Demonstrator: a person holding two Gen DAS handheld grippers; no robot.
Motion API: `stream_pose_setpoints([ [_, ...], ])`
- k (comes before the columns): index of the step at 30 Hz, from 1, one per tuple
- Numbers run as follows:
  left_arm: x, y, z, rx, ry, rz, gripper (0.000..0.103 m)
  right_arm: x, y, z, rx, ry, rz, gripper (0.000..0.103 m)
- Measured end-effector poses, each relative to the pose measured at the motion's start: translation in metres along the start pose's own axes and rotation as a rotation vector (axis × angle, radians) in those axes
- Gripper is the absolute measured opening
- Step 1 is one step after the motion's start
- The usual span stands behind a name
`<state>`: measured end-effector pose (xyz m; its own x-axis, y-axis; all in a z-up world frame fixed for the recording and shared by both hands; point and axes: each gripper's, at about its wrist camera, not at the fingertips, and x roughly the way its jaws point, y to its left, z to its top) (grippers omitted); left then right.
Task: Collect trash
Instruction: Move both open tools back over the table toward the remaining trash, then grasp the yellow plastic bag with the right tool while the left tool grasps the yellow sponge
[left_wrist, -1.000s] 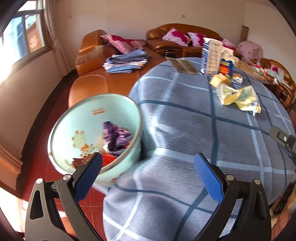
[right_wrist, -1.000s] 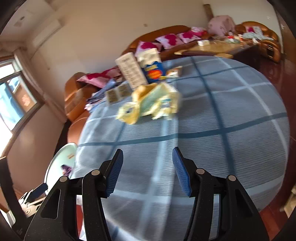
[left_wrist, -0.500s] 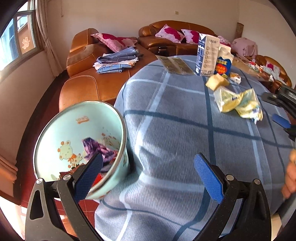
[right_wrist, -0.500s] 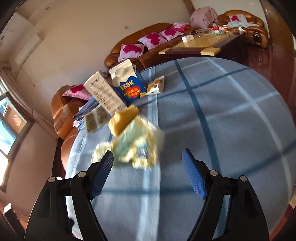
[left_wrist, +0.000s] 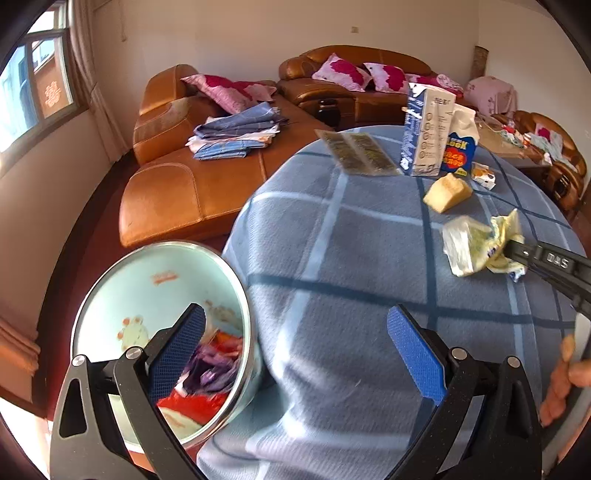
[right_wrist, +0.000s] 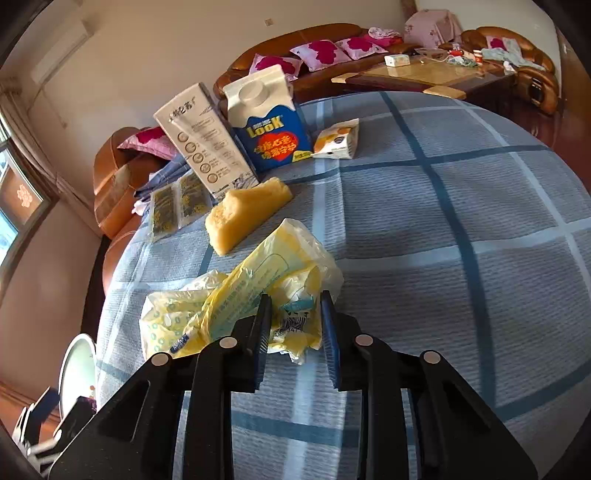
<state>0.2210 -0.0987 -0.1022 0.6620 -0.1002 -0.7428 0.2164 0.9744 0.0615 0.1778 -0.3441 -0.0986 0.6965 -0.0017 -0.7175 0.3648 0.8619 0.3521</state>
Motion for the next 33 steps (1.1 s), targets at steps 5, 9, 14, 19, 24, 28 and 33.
stream_pose_setpoints([
  [5, 0.012, -0.032, 0.026, 0.071, -0.032, -0.058, 0.096, -0.037, -0.028, 0.019, 0.011, -0.132, -0.075, 0.025],
  [9, 0.031, -0.07, 0.056, 0.143, -0.048, -0.136, 0.095, -0.06, -0.061, 0.04, 0.045, -0.217, -0.137, 0.026],
  [14, 0.065, -0.119, 0.089, 0.241, -0.062, -0.206, 0.084, -0.065, -0.098, 0.056, 0.032, -0.212, -0.165, 0.026],
  [19, 0.103, -0.155, 0.101, 0.289, 0.005, -0.246, 0.081, -0.063, -0.13, 0.069, 0.04, -0.195, -0.203, 0.026],
  [24, 0.132, -0.17, 0.104, 0.274, 0.07, -0.267, 0.054, -0.062, -0.144, 0.074, 0.035, -0.189, -0.218, 0.026],
  [28, 0.128, -0.175, 0.102, 0.29, 0.06, -0.276, 0.038, -0.065, -0.137, 0.068, 0.034, -0.191, -0.181, 0.026],
  [33, 0.102, -0.167, 0.089, 0.277, 0.054, -0.233, 0.036, -0.073, -0.121, 0.054, 0.039, -0.19, -0.125, 0.026],
])
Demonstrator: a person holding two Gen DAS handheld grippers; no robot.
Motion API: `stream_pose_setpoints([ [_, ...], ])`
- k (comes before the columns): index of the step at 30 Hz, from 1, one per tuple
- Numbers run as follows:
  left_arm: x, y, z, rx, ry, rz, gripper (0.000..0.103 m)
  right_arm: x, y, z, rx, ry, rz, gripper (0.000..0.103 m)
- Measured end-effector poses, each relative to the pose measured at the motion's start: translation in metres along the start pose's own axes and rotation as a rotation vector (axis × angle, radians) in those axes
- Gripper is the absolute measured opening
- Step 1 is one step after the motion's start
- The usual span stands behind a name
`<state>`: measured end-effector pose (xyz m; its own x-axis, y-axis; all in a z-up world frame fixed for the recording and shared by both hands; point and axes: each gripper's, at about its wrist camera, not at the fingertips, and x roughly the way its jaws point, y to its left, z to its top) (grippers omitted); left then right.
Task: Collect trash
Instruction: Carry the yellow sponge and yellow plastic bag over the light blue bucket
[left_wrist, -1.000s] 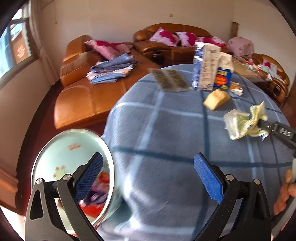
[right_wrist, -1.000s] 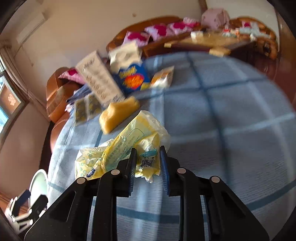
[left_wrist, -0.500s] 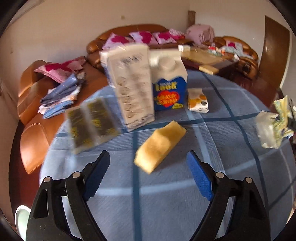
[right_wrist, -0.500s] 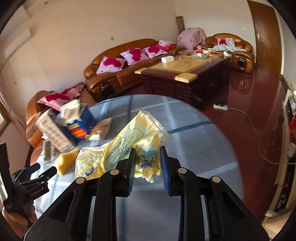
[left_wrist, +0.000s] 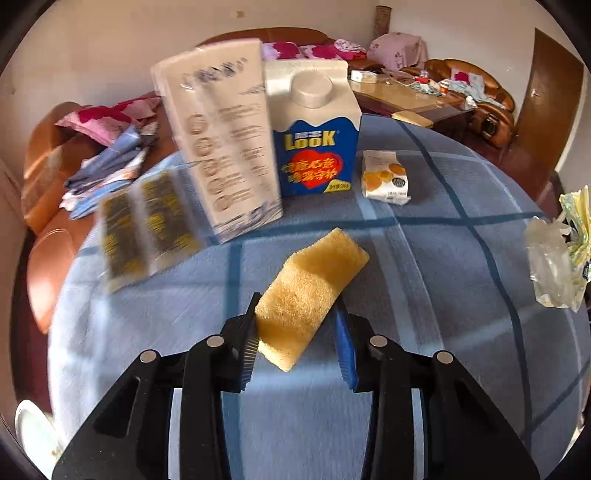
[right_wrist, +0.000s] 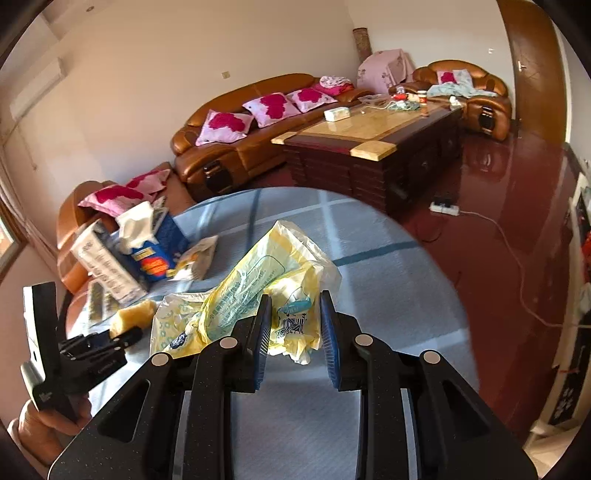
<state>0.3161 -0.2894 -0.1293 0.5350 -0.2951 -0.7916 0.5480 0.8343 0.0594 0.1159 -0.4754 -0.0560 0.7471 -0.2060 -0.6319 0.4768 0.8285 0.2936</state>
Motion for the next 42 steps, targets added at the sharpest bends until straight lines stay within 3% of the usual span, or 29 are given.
stream_pose_setpoints([
  [2, -0.019, 0.002, -0.012, -0.009, -0.006, 0.044, 0.036, -0.007, 0.008, -0.006, 0.004, -0.001, 0.019, 0.026],
  [15, -0.135, 0.058, -0.09, -0.158, -0.11, 0.143, 0.038, -0.045, 0.082, -0.065, -0.052, 0.047, 0.15, 0.026],
  [26, -0.174, 0.097, -0.15, -0.28, -0.119, 0.19, 0.038, -0.074, 0.137, -0.104, -0.117, 0.059, 0.24, 0.026],
  [42, -0.211, 0.144, -0.206, -0.382, -0.12, 0.265, 0.038, -0.101, 0.19, -0.137, -0.18, 0.072, 0.331, 0.026],
])
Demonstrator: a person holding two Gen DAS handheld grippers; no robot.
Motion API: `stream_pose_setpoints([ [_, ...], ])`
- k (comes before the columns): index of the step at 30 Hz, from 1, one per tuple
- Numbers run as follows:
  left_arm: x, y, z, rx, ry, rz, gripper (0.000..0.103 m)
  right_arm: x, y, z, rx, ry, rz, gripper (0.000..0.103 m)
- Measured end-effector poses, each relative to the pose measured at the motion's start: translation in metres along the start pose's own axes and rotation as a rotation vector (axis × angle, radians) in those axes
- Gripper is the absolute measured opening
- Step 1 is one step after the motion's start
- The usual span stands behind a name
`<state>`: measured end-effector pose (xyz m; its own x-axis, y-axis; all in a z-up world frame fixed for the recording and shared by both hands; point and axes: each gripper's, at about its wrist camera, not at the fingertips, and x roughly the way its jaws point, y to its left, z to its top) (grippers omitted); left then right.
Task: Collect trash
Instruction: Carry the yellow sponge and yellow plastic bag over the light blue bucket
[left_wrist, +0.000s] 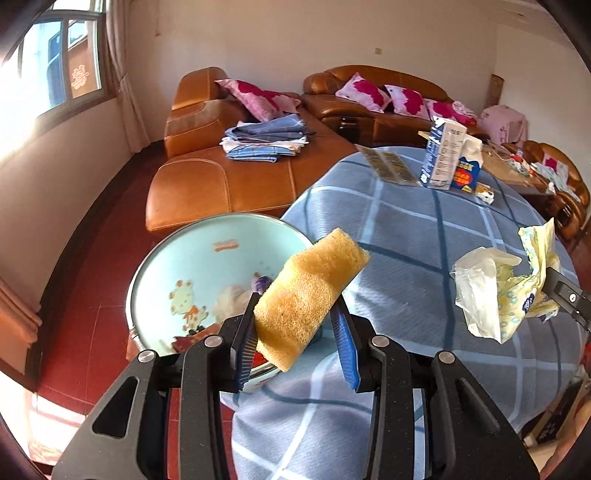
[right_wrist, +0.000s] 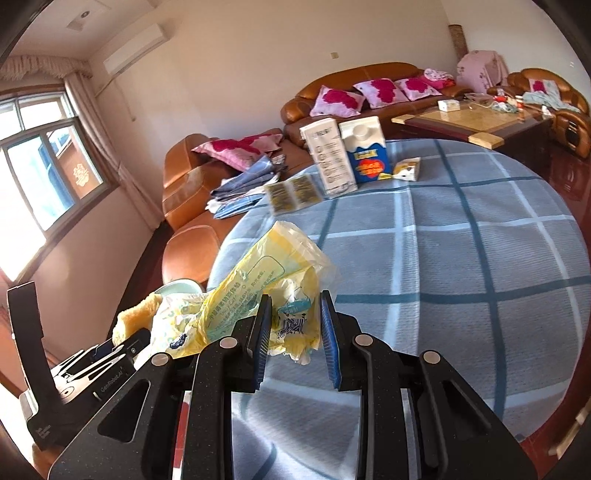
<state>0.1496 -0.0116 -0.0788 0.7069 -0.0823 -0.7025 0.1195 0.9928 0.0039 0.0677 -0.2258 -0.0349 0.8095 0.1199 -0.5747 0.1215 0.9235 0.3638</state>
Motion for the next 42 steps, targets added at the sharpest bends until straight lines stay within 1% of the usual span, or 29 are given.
stream_pose_setpoints([
  [10, -0.014, 0.033, -0.008, -0.049, -0.019, 0.021, 0.038, 0.002, 0.037, -0.012, -0.071, 0.015, 0.035, 0.026],
  [18, -0.016, 0.062, -0.012, -0.097, -0.023, 0.049, 0.038, 0.009, 0.069, -0.018, -0.135, 0.027, 0.058, 0.027],
  [25, -0.016, 0.074, -0.011, -0.115, -0.033, 0.081, 0.038, 0.019, 0.094, -0.023, -0.189, 0.044, 0.082, 0.026],
  [32, -0.017, 0.086, -0.008, -0.135, -0.045, 0.103, 0.038, 0.028, 0.109, -0.023, -0.214, 0.05, 0.097, 0.027],
  [42, -0.01, 0.101, -0.003, -0.158, -0.046, 0.127, 0.038, 0.042, 0.132, -0.012, -0.254, 0.024, 0.109, 0.026],
])
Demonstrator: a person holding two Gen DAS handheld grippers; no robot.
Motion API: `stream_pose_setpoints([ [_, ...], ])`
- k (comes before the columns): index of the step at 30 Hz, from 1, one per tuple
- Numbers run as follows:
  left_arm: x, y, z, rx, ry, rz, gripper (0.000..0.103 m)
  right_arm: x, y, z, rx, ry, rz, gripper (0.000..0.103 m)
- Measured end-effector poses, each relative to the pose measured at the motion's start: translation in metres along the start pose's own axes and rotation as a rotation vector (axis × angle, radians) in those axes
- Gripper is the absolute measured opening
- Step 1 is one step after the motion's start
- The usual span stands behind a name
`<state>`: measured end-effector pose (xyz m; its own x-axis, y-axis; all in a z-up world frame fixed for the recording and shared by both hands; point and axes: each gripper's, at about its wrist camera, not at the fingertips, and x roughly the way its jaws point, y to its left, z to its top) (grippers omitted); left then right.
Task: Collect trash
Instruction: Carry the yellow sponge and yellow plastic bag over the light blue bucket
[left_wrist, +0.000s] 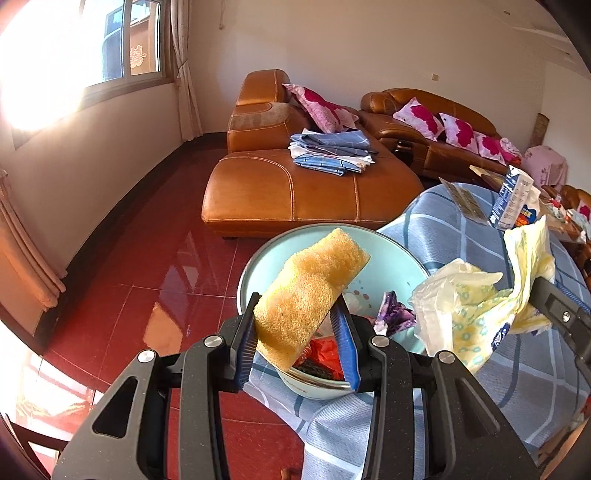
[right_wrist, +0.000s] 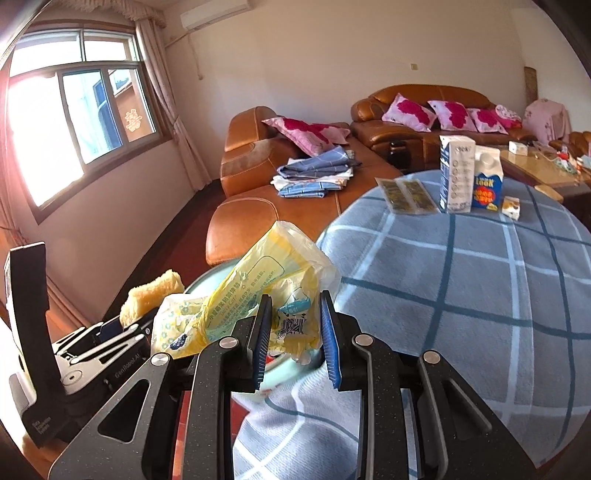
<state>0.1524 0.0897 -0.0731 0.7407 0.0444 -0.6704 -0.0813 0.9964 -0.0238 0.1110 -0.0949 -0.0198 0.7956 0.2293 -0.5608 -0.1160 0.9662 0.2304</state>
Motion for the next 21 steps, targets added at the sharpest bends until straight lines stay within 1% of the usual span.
stream_pose_setpoints([
  [5, 0.009, 0.0, 0.006, 0.001, 0.004, 0.01, 0.038, 0.013, 0.005, 0.006, -0.021, -0.001, -0.015, 0.026],
  [11, 0.027, 0.0, 0.009, -0.005, 0.035, 0.01, 0.038, 0.031, 0.008, 0.011, -0.042, 0.001, -0.035, 0.027],
  [21, 0.059, -0.007, 0.01, -0.009, 0.095, -0.008, 0.038, 0.07, 0.009, 0.01, -0.094, 0.053, -0.061, 0.027],
])
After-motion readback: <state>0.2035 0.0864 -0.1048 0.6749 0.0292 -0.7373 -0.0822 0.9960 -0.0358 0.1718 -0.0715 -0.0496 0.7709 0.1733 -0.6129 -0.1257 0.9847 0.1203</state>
